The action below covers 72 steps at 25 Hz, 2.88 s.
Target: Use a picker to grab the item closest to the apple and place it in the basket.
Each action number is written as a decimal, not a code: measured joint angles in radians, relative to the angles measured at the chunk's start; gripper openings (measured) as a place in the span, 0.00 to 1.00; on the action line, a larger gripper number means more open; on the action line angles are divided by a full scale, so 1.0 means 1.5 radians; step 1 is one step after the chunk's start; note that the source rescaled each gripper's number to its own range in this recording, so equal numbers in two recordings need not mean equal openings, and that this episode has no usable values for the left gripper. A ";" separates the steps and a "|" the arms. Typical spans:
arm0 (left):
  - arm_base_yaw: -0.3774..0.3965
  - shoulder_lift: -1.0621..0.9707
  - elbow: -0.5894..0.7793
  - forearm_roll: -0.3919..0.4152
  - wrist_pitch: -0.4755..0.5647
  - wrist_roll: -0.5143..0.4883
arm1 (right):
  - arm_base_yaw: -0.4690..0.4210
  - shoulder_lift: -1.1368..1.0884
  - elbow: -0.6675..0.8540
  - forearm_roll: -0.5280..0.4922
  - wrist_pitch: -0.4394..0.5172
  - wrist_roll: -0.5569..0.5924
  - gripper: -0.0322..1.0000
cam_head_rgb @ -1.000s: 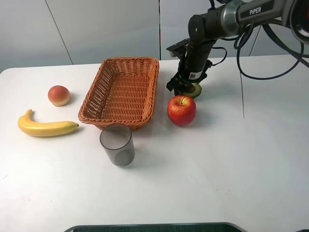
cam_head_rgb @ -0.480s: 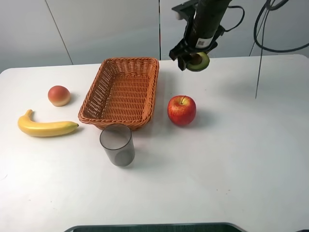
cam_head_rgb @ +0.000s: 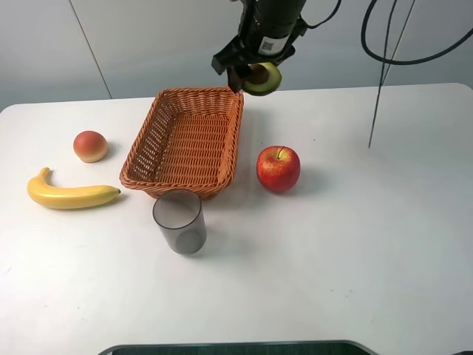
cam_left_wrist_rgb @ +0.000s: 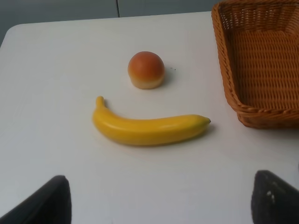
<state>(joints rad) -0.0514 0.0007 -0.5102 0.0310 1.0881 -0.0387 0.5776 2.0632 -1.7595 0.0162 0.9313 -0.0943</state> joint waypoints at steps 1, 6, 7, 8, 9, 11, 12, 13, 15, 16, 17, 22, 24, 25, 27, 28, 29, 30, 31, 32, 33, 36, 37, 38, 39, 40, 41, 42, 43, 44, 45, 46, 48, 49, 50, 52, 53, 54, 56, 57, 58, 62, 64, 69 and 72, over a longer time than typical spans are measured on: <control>0.000 0.000 0.000 0.000 0.000 0.000 | 0.010 0.006 -0.011 0.002 -0.002 0.001 0.07; 0.000 0.000 0.000 0.000 0.000 0.000 | 0.047 0.061 -0.076 0.036 -0.014 0.003 0.07; 0.000 0.000 0.000 0.000 0.000 0.000 | 0.053 0.075 -0.086 0.042 -0.017 0.003 0.07; 0.000 0.000 0.000 0.000 0.000 0.000 | 0.058 0.088 -0.094 0.047 -0.020 0.003 0.07; 0.000 0.000 0.000 0.000 0.000 0.000 | 0.064 0.099 -0.102 0.053 -0.023 0.003 0.07; 0.000 0.000 0.000 0.000 0.000 0.000 | 0.075 0.118 -0.112 0.054 -0.028 0.003 0.07; 0.000 0.000 0.000 0.000 0.000 0.000 | 0.080 0.126 -0.112 0.054 -0.033 0.003 0.07; 0.000 0.000 0.000 0.000 0.000 0.000 | 0.084 0.131 -0.113 0.054 -0.040 0.001 0.07; 0.000 0.000 0.000 0.000 0.000 0.000 | 0.089 0.143 -0.113 0.053 -0.048 0.000 0.07; 0.000 0.000 0.000 0.000 0.000 0.000 | 0.093 0.148 -0.113 0.052 -0.055 0.000 0.07; 0.000 0.000 0.000 0.000 0.000 0.000 | 0.095 0.153 -0.114 0.052 -0.059 0.000 0.07; 0.000 0.000 0.000 0.000 0.000 0.000 | 0.105 0.175 -0.116 0.050 -0.073 0.000 0.07; 0.000 0.000 0.000 0.000 0.000 0.000 | 0.106 0.183 -0.117 0.050 -0.075 0.000 0.07; 0.000 0.000 0.000 0.000 0.000 0.000 | 0.106 0.188 -0.117 0.050 -0.075 0.000 0.07; 0.000 0.000 0.000 0.000 0.000 0.001 | 0.106 0.195 -0.117 0.049 -0.076 0.000 0.07; 0.000 0.000 0.000 0.000 0.000 0.003 | 0.106 0.198 -0.117 0.048 -0.076 0.000 0.07; 0.000 0.000 0.000 0.000 0.000 0.003 | 0.106 0.201 -0.117 0.048 -0.076 0.000 0.07; 0.000 0.000 0.000 0.000 0.000 0.003 | 0.106 0.204 -0.117 0.048 -0.077 0.000 0.07; 0.000 0.000 0.000 0.000 0.000 0.003 | 0.106 0.207 -0.117 0.046 -0.077 0.000 0.07; 0.000 0.000 0.000 0.000 0.000 0.003 | 0.106 0.210 -0.117 0.046 -0.077 0.000 0.07; 0.000 0.000 0.000 0.000 0.000 0.003 | 0.106 0.211 -0.117 0.046 -0.076 0.000 0.07; 0.000 0.000 0.000 0.000 0.000 0.003 | 0.108 0.213 -0.117 0.046 -0.076 0.000 0.07; 0.000 0.000 0.000 0.000 0.000 0.004 | 0.110 0.214 -0.117 0.046 -0.076 0.000 0.07; 0.000 0.000 0.000 0.000 0.000 0.005 | 0.111 0.214 -0.117 0.046 -0.076 0.000 0.07; 0.000 0.000 0.000 0.000 0.000 0.007 | 0.111 0.214 -0.117 0.046 -0.076 0.000 0.07; 0.000 0.000 0.000 0.000 0.000 0.008 | 0.111 0.214 -0.117 0.046 -0.077 0.000 0.07; 0.000 0.000 0.000 0.000 0.000 0.009 | 0.112 0.214 -0.117 0.046 -0.077 0.000 0.07; 0.000 0.000 0.000 0.000 0.000 0.009 | 0.112 0.214 -0.117 0.046 -0.077 0.000 0.07; 0.000 0.000 0.000 0.000 0.000 0.009 | 0.112 0.214 -0.117 0.046 -0.077 0.000 0.10; 0.000 0.000 0.000 0.000 0.000 0.009 | 0.112 0.214 -0.117 0.046 -0.077 0.000 0.25; 0.000 0.000 0.000 0.000 0.000 0.009 | 0.112 0.214 -0.117 0.046 -0.077 0.000 0.47; 0.000 0.000 0.000 0.000 0.000 0.009 | 0.112 0.214 -0.117 0.046 -0.077 0.000 0.65; 0.000 0.000 0.000 0.000 0.000 0.009 | 0.112 0.214 -0.117 0.046 -0.077 0.000 0.93; 0.000 0.000 0.000 0.000 0.000 0.009 | 0.112 0.214 -0.117 0.046 -0.077 0.000 0.97; 0.000 0.000 0.000 0.000 0.000 0.009 | 0.112 0.214 -0.117 0.046 -0.077 0.000 0.98; 0.000 0.000 0.000 0.000 0.000 0.009 | 0.112 0.211 -0.117 0.046 -0.073 0.000 0.99; 0.000 0.000 0.000 0.000 0.000 0.009 | 0.112 0.209 -0.117 0.046 -0.070 0.000 0.99; 0.000 0.000 0.000 0.000 0.000 0.009 | 0.112 0.201 -0.117 0.045 -0.065 0.000 0.99; 0.000 0.000 0.000 0.000 0.000 0.009 | 0.112 0.179 -0.117 0.045 -0.055 0.000 0.99; 0.000 0.000 0.000 0.000 0.000 0.009 | 0.112 0.164 -0.117 0.044 -0.049 0.000 1.00; 0.000 0.000 0.000 0.000 0.000 0.009 | 0.112 0.149 -0.117 0.043 -0.039 0.002 1.00; 0.000 0.000 0.000 0.000 0.000 0.009 | 0.094 0.094 -0.117 0.040 0.010 0.025 1.00; 0.000 0.000 0.000 0.000 0.000 0.009 | 0.079 0.076 -0.118 0.027 0.045 0.041 1.00; 0.000 0.000 0.000 0.000 0.000 0.009 | 0.030 0.018 -0.074 0.011 0.090 0.093 1.00; 0.000 0.000 0.000 0.000 0.000 0.009 | -0.010 -0.031 -0.005 0.019 0.090 0.112 1.00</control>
<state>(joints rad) -0.0514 0.0007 -0.5102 0.0310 1.0881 -0.0247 0.5633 2.0167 -1.7677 0.0453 1.0671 0.0739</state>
